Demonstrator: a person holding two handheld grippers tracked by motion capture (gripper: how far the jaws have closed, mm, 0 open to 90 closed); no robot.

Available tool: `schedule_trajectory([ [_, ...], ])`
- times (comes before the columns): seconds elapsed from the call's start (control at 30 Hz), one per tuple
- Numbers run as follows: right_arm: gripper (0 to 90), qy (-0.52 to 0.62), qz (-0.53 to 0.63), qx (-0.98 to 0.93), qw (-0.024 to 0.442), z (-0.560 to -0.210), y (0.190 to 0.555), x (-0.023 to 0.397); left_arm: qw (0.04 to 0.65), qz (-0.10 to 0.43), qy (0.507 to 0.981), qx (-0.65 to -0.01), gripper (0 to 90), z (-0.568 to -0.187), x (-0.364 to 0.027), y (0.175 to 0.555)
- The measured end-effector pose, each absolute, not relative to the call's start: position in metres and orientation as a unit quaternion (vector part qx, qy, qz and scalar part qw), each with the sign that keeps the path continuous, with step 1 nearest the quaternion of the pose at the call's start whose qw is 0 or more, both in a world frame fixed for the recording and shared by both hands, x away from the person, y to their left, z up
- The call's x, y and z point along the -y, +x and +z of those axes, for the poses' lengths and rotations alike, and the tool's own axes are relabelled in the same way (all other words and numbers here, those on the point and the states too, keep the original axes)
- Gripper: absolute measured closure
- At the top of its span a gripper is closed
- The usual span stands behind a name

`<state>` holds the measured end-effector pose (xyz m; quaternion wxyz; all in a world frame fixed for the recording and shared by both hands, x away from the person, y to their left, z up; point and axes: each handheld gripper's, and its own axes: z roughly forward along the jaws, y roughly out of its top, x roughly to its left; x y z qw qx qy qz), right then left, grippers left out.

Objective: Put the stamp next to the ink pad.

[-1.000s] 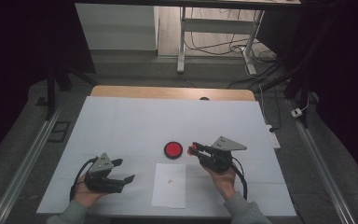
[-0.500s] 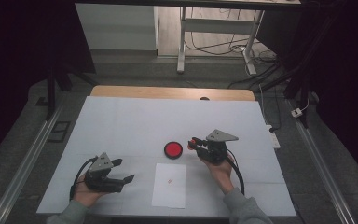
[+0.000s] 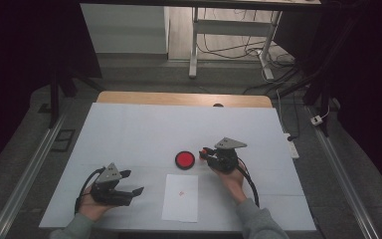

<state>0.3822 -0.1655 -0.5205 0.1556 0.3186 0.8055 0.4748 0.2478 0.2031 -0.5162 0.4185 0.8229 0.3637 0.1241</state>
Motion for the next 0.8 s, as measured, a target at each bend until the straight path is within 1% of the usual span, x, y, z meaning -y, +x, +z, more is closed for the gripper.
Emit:
schedule_trajectory([
  [0.53,71.7,0.312,0.448,-0.822,0.163,-0.529,0.387,0.157,0.416,0.121,0.825,-0.363,21.5,-0.517,-0.203,0.249],
  [0.6,69.0,0.313,0.444,-0.824,0.162,-0.531,0.387,0.157,0.416,0.121,0.825,-0.363,21.5,-0.517,-0.203,0.249],
  [0.73,57.8,0.314,0.444,-0.823,0.161,-0.53,0.387,0.157,0.416,0.121,0.825,-0.362,21.4,-0.517,-0.203,0.249],
  [0.8,53.6,0.315,0.452,-0.818,0.163,-0.527,0.386,0.158,0.417,0.122,0.825,-0.362,21.4,-0.517,-0.204,0.249],
])
